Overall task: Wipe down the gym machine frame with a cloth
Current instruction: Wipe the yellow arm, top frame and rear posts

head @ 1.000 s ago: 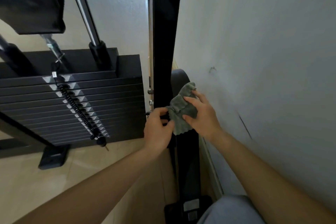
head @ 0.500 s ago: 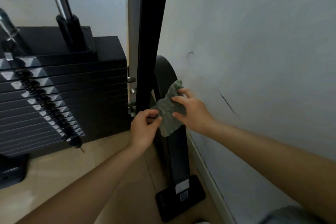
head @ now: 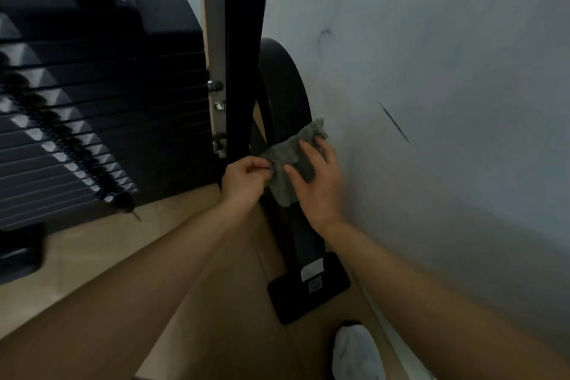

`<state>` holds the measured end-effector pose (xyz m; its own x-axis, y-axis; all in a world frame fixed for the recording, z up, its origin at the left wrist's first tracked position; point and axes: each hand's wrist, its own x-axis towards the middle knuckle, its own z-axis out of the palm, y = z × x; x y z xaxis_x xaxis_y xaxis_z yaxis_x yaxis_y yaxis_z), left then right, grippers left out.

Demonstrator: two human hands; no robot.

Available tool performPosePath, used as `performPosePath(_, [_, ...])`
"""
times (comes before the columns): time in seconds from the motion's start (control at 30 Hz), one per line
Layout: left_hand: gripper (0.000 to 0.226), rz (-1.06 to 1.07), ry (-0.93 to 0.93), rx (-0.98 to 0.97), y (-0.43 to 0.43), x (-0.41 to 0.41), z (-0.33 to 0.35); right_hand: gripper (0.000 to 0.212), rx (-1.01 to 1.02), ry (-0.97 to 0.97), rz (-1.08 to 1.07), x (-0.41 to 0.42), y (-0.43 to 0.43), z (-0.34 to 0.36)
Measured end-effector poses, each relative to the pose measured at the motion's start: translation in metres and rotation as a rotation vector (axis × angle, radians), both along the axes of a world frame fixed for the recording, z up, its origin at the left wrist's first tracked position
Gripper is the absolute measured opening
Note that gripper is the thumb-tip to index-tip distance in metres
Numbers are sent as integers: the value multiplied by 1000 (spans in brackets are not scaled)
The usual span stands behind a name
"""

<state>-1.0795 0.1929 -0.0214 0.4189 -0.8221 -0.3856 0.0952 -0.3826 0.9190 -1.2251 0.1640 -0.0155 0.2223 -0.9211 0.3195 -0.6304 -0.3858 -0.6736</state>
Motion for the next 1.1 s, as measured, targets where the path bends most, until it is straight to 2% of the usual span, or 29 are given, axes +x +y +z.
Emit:
performPosePath(0.17, [8,-8,40,82,13,-14,-19,41,130,-164,-55,-23,15,-27])
performPosePath(0.43, [10,-34,213,280,32,-40,-41,30,306,-143,-127,-62,51,-71])
performPosePath(0.53, [5,-96,232,387,47,-54,-50,26,377,-82,-140,-72,64,-83])
performPosePath(0.7, [25,-285,196,510,71,-74,-63,31,404,98,-177,-88,86,-99])
performPosePath(0.83, [37,-400,205,609,83,-86,-69,24,618,142,-245,-97,96,-111])
performPosePath(0.97, [36,-361,305,686,90,-94,-74,22,788,-26,-318,-101,106,-117])
performPosePath(1.1, [32,-185,379,618,75,-93,-71,22,757,-226,-356,-98,105,-109])
